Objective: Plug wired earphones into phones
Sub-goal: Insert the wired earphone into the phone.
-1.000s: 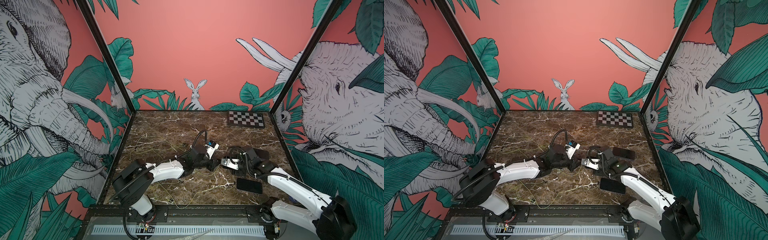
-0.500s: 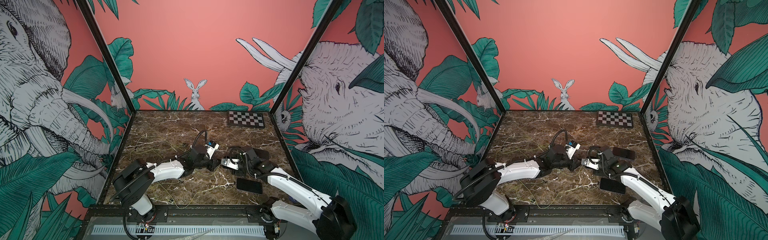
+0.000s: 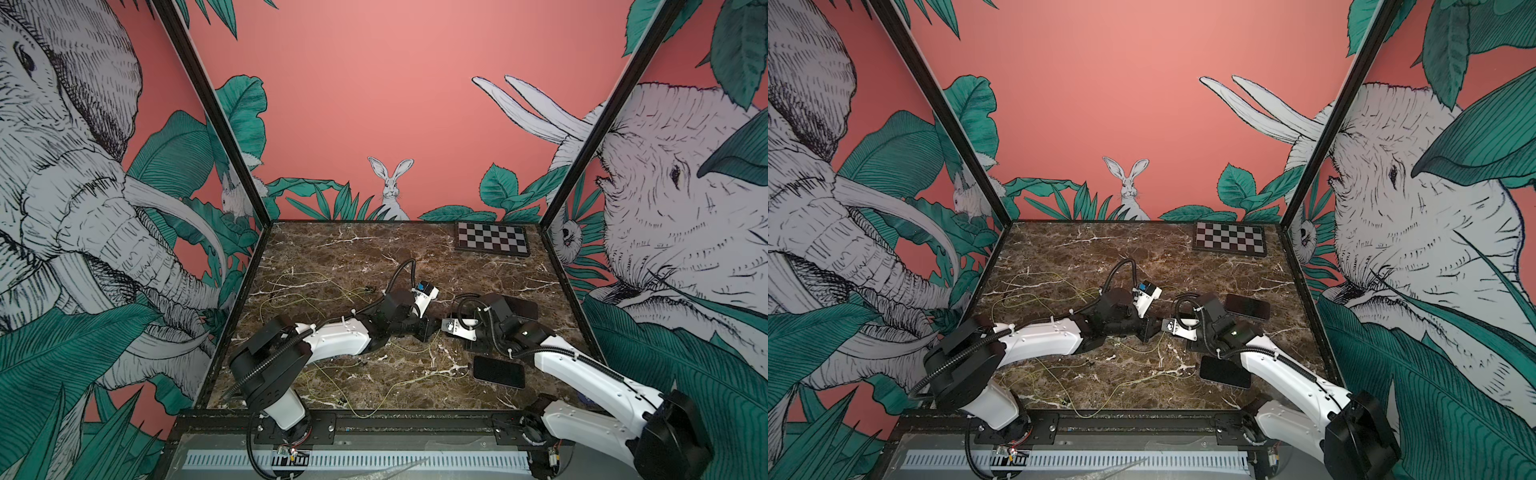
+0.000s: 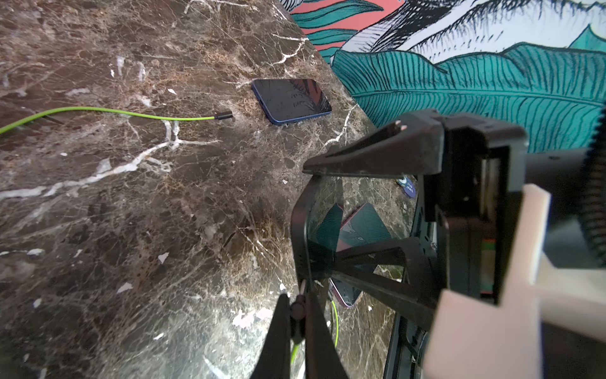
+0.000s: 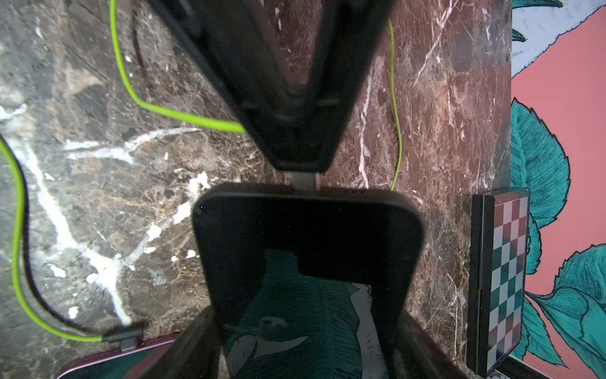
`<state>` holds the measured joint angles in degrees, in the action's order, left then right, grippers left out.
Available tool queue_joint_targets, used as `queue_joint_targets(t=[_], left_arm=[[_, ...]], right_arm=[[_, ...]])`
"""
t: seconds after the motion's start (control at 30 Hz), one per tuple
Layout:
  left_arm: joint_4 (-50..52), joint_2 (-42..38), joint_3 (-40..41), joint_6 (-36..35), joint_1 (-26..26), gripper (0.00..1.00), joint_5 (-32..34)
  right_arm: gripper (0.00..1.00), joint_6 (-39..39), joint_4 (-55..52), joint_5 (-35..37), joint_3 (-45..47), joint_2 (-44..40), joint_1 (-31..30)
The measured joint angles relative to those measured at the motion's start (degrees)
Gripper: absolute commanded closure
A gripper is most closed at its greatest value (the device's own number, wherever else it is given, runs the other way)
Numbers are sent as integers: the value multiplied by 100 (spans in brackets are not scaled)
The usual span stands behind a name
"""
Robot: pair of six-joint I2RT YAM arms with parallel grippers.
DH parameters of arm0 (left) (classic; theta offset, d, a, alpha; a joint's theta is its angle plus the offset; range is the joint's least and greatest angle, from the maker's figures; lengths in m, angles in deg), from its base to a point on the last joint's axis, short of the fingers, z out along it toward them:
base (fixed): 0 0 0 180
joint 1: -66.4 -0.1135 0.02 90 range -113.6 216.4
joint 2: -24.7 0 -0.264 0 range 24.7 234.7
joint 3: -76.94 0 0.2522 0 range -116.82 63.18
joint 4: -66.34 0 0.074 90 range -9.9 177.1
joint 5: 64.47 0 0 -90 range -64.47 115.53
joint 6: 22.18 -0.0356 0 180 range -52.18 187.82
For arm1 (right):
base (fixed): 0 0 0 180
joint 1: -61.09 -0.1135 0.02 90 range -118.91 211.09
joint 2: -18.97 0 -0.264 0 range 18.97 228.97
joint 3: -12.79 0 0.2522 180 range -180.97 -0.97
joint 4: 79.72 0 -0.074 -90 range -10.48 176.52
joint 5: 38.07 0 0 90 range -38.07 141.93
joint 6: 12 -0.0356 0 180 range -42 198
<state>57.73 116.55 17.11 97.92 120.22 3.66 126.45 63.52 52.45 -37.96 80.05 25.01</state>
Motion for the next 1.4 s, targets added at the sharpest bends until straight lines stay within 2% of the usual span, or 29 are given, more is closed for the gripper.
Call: queue_joint_targets(t=[0.77,1.3,1.4], left_arm=[[-20,39,-9,271,-26,100,-490],[151,96,-87,173,-24,100,-551],[247,13,-94,76,-24,92,-466]], right_arm=[[43,-39,297,-142,483,-625,-61],[43,-81,118,-208,479,-654,-68],[43,-42,87,-216,442,-651,-76]])
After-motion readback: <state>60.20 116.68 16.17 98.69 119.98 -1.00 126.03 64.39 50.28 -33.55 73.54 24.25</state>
